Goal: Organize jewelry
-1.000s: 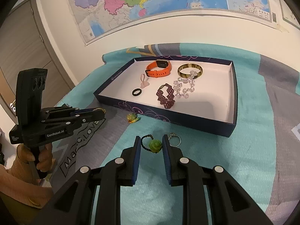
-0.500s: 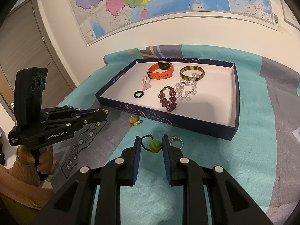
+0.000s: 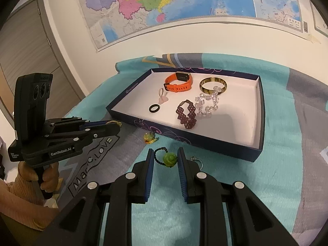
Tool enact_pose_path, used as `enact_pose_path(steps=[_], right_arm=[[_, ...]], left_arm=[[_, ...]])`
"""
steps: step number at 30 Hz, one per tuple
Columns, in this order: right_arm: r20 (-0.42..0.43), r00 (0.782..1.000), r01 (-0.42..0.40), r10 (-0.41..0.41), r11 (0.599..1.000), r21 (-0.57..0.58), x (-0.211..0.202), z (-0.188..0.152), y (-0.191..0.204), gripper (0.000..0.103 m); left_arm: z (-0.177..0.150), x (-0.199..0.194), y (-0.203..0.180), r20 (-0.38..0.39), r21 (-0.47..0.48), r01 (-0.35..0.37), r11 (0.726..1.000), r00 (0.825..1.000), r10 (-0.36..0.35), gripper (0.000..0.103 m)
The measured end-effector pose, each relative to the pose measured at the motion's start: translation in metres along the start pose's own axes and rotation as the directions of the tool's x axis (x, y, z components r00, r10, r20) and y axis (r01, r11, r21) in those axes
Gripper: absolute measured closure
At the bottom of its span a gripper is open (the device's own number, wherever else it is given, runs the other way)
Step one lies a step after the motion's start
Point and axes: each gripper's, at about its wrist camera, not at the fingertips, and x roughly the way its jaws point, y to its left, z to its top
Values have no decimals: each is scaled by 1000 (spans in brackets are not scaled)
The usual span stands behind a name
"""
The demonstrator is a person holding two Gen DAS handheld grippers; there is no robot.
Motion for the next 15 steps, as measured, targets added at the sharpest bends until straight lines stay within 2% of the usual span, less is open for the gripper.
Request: enact_pose_path(steps=[15], right_arm=[[14,1000,-2,2,1000,-14,2,11,-1,82]], left_arm=[[8,1,-3,14,15,-3,1000,1000,3,91]])
